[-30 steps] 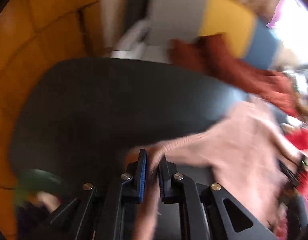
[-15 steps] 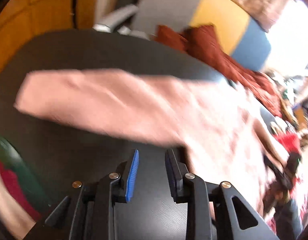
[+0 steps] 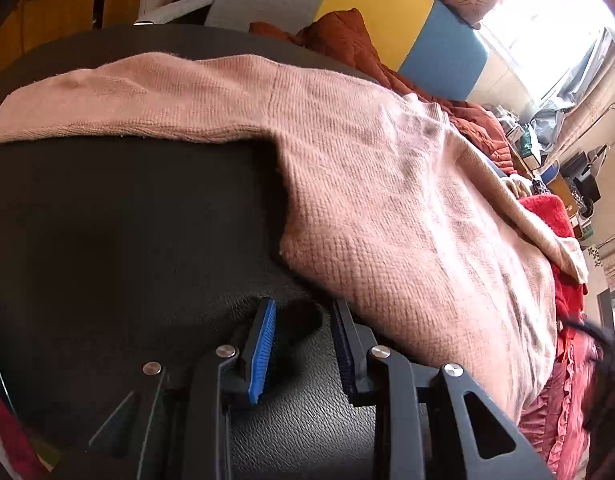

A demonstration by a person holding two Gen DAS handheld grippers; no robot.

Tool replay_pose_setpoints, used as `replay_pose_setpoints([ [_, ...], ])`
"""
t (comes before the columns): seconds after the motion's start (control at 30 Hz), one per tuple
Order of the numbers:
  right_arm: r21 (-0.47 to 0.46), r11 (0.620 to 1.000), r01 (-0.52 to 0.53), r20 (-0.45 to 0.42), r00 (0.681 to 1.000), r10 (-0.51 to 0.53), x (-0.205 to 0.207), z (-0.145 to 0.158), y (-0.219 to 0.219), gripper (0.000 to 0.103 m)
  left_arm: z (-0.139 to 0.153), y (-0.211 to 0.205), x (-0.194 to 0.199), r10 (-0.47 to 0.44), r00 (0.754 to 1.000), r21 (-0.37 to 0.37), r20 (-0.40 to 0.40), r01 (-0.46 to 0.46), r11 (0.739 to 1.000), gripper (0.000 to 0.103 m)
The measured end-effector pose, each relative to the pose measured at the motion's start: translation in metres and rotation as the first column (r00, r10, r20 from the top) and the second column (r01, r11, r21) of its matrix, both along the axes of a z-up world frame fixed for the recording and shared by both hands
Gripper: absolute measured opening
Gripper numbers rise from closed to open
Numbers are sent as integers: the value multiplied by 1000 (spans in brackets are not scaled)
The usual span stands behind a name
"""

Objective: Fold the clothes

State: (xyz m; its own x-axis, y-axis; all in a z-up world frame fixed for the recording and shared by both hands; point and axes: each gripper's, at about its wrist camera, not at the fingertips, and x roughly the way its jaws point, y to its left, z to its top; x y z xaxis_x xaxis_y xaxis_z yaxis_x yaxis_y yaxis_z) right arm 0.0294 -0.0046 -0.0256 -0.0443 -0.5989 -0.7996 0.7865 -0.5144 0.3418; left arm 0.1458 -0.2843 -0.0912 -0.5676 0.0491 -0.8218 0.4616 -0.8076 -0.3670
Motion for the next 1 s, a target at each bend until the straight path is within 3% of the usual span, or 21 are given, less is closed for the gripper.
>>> replay_pose_setpoints([
  [0.1,143,989,25,-197,980,4,42,-9,28,103,-3,-13,-19,28,999,-6,-20,-28,1000,28],
  [0.2,243,967,73,-370,929,23,77,-21,46,103,-3,-20,-11,55,998,-8,-42,-55,998,28],
  [0.3,136,990,23,-363,932,28,90,-24,24,103,-3,-21,-6,69,996,15,-53,-68,998,29],
  [0.4,89,991,-103,-367,921,128,108,-28,-18,103,1,-26,15,63,996,35,-59,-61,998,30],
  [0.57,198,952,-235,-406,864,298,133,-57,-70,103,5,-23,33,28,997,54,-75,-24,998,31],
  [0.67,261,939,-224,-463,824,325,139,-70,-77,103,9,-14,38,-23,995,53,-102,29,998,32],
  [0.77,302,943,-139,-553,780,292,135,-75,-74,103,12,-3,41,-82,988,58,-134,90,994,33],
  [0.87,273,959,-75,-600,766,231,121,-66,-63,103,13,9,39,-139,976,73,-169,153,985,36],
  [1.0,158,987,27,-643,762,82,92,-41,-47,103,12,28,32,-221,955,88,-197,242,966,36],
])
